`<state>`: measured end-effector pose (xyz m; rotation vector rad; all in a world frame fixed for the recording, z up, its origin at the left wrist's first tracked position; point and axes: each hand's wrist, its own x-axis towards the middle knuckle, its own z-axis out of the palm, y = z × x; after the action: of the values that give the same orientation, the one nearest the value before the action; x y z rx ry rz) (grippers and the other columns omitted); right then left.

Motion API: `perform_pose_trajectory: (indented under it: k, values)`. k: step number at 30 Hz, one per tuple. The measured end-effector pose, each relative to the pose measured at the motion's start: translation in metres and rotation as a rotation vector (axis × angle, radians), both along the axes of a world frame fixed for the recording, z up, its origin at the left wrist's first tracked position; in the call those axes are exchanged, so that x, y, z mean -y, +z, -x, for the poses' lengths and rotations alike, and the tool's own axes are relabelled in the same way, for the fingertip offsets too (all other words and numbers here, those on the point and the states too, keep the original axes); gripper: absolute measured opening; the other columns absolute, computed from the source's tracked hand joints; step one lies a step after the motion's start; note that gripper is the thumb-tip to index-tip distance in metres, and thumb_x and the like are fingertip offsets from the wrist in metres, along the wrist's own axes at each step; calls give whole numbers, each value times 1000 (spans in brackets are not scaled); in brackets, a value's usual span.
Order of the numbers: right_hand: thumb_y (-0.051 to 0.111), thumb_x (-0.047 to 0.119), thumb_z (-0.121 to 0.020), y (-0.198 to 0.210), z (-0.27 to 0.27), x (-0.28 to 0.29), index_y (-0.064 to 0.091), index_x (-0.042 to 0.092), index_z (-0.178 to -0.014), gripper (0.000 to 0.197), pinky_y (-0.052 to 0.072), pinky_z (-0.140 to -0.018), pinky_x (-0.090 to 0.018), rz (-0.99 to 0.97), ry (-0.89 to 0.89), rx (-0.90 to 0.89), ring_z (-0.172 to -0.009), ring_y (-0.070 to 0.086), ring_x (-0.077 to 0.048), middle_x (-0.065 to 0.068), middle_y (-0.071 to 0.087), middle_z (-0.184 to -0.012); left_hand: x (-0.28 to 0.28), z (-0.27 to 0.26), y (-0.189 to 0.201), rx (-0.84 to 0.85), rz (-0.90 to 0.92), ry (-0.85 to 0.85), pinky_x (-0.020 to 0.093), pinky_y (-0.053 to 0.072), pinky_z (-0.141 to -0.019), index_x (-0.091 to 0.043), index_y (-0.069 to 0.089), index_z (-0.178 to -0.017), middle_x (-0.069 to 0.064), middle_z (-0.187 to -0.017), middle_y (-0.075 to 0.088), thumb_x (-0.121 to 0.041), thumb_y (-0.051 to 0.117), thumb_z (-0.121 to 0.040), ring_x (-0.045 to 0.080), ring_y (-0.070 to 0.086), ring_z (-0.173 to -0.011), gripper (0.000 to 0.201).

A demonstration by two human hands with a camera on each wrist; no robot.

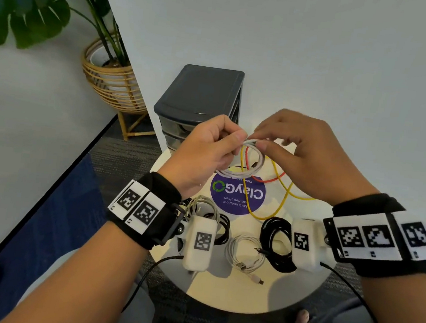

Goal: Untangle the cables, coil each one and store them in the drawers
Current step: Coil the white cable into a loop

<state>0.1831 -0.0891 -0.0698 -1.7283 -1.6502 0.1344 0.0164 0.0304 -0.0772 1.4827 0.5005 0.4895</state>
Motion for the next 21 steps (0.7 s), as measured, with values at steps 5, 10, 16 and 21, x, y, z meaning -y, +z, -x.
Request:
perform_pose_trajectory:
  k: [5,10,16,21]
  values:
    - [66,28,-97,1,-7,2,78,31,-108,17,34,-70,-20,67,-4,73,-79,46,8,7,51,-100,1,-1,-2,31,179,-44,20,26,-47,-2,57,-99,10,-75,52,-10,40,-108,10,33,-49,21]
    - [63,15,-99,-3,-9,1,77,25,-112,21,51,-72,-36,26,3,-18,-79,63,-8,6,63,-86,1,-4,-2,58,211,-71,17,30,-47,-3,55,-100,8,-77,52,-6,38,-108,9,34,-50,19]
    - [66,14,-95,-14,-5,3,77,20,-110,19,57,-91,-43,-44,-9,-387,-99,70,-17,1,74,-103,2,-5,-5,84,226,-109,18,26,-49,-4,55,-104,7,-79,52,-7,39,-109,7,33,-50,17]
    - [78,16,-87,-15,6,0,75,15,-112,25,58,-92,-53,46,66,-731,-99,73,-33,-8,78,-101,7,-7,-2,67,5,-29,21,26,-49,-4,55,-103,8,-74,49,-6,41,-108,9,32,-51,15]
